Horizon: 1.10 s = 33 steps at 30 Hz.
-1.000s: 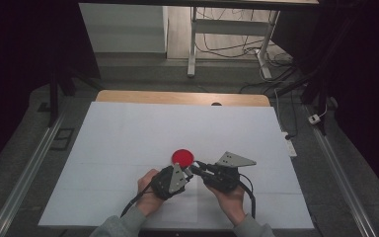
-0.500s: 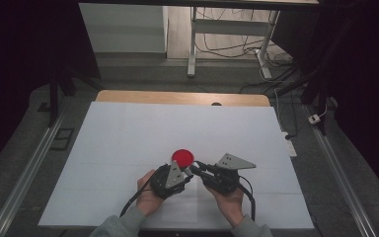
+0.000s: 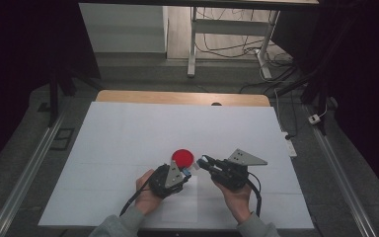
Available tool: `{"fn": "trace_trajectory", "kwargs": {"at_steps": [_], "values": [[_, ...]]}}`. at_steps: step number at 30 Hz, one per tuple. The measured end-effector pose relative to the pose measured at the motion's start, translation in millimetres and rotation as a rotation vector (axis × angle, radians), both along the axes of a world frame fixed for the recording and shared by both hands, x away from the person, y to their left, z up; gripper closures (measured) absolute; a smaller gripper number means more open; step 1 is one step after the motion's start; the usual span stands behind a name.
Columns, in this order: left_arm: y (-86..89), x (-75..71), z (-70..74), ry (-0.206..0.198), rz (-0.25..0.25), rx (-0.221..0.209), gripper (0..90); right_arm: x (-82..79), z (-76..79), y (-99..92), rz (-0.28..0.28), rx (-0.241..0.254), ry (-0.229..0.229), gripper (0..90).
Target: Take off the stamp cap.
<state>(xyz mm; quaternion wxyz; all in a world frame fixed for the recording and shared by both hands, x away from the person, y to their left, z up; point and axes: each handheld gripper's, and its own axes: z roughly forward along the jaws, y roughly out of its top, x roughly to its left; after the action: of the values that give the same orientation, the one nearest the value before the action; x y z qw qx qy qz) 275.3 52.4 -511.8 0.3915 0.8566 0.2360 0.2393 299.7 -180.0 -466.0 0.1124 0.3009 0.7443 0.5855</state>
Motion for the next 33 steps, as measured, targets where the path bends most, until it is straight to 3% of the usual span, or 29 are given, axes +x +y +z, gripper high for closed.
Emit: {"fn": "trace_trajectory", "kwargs": {"at_steps": [18,33], "values": [[19.6,-2.5,5.5,0.009,0.027,-0.057,65.3,2.9,-0.9,-2.8,0.008,-0.009,0.005,75.2],[51.3,-11.5,13.0,0.039,0.050,-0.109,65.2,3.0,-0.2,-3.4,0.019,-0.006,-0.010,75.2]]}}
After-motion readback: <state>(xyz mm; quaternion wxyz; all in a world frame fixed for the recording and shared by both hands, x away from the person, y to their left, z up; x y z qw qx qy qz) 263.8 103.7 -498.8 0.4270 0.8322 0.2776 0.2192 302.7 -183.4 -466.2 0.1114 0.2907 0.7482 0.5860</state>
